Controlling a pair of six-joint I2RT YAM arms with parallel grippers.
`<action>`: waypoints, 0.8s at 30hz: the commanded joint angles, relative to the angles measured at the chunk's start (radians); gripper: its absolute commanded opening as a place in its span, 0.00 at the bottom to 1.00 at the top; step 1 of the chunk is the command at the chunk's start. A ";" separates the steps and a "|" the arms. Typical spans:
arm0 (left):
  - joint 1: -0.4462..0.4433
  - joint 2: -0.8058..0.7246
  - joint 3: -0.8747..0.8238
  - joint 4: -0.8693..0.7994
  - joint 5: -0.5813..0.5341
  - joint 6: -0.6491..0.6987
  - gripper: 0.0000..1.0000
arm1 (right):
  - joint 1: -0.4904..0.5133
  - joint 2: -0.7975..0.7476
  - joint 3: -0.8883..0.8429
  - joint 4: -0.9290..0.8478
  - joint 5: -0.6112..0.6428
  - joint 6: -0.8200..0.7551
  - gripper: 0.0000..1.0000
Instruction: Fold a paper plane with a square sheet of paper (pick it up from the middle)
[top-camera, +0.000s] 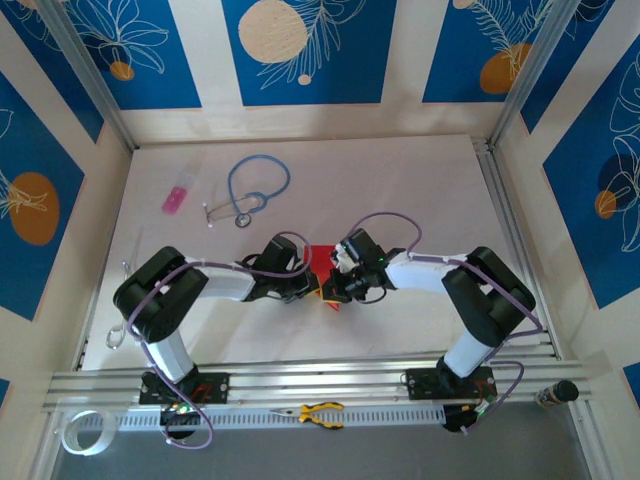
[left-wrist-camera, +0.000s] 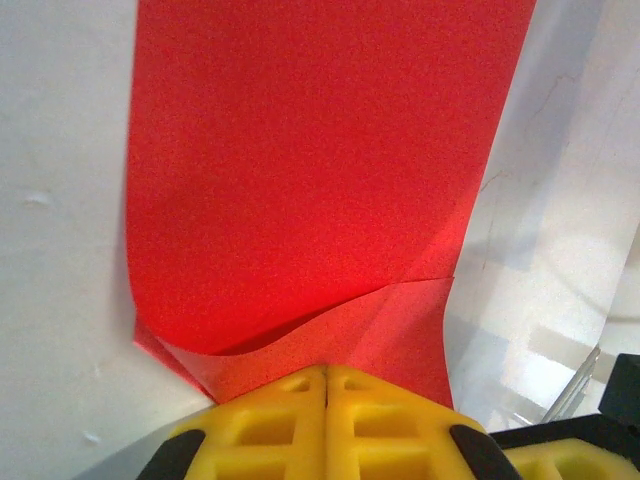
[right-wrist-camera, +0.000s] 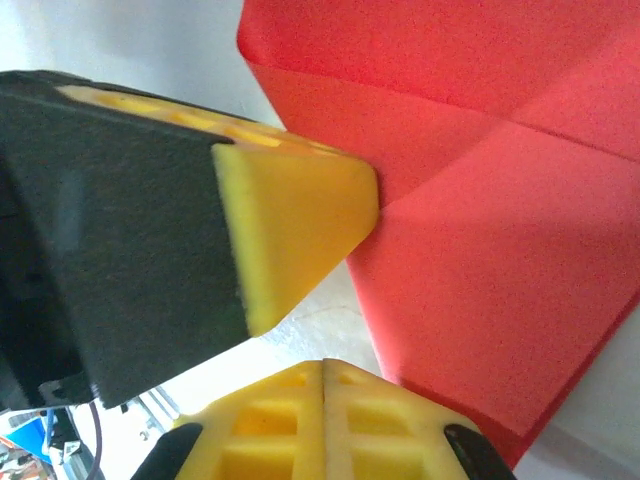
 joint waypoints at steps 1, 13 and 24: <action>-0.002 0.028 -0.010 -0.044 -0.021 0.017 0.00 | -0.001 0.029 0.027 -0.024 0.011 0.007 0.01; -0.003 0.029 -0.011 -0.046 -0.029 0.025 0.00 | 0.018 0.030 -0.047 -0.031 0.041 0.001 0.01; -0.003 0.038 -0.018 -0.047 -0.045 0.040 0.00 | 0.009 -0.076 -0.193 0.039 0.038 0.013 0.02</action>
